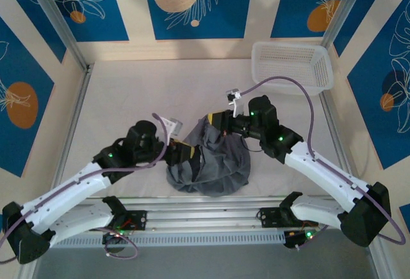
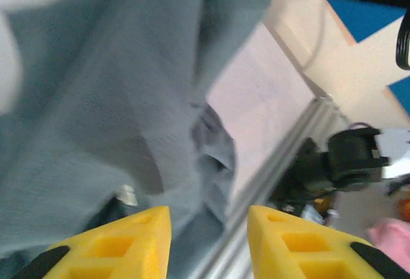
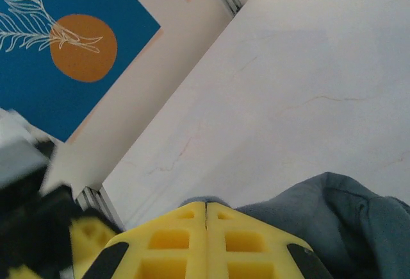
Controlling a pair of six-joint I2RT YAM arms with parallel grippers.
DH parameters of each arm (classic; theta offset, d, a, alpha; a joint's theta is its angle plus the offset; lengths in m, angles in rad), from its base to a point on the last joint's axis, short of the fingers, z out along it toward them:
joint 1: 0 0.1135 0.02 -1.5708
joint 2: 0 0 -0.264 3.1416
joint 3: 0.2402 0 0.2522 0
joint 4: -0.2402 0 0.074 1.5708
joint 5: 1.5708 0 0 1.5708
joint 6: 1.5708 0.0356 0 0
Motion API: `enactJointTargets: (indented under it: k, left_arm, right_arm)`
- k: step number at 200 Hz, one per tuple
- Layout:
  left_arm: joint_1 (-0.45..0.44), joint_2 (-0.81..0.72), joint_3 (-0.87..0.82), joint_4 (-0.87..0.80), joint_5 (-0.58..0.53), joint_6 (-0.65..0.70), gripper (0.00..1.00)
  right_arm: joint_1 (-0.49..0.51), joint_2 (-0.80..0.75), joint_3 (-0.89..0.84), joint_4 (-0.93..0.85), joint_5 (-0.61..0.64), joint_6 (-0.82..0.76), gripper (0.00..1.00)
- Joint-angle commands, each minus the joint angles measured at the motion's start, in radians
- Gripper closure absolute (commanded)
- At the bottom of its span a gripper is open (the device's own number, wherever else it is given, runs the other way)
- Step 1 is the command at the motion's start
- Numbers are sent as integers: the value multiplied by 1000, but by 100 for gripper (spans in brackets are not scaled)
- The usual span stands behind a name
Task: Fold the inside-out t-shirt
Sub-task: Turn the T-shirt inside out at the center of the table.
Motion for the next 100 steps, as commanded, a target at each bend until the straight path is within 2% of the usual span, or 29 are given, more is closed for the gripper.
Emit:
enactJointTargets:
  k: [1, 9, 32, 42, 55, 85, 93, 100]
  left_arm:
    - [-58, 48, -51, 106, -50, -191, 67]
    - [-58, 60, -70, 127, -78, -222, 63]
    - [-53, 96, -80, 156, -200, -221, 33]
    - [-48, 129, -76, 211, -206, -200, 23]
    - [-35, 195, -59, 286, -174, -186, 16]
    - [-20, 334, 5, 400, -132, -201, 12]
    - [-17, 354, 18, 404, -155, -193, 20]
    - [-9, 367, 26, 402, -178, -182, 32]
  right_arm:
    - [1, 14, 36, -1, 13, 68, 100]
    - [3, 17, 38, 1, 9, 73, 100]
    - [10, 16, 49, -3, -11, 78, 100]
    - [17, 17, 56, -12, -15, 78, 100]
    - [25, 19, 63, -15, -22, 79, 100]
    - [47, 43, 71, -39, -33, 97, 100]
    - [50, 49, 67, -43, -44, 116, 100]
    - [50, 51, 65, -44, -53, 133, 100]
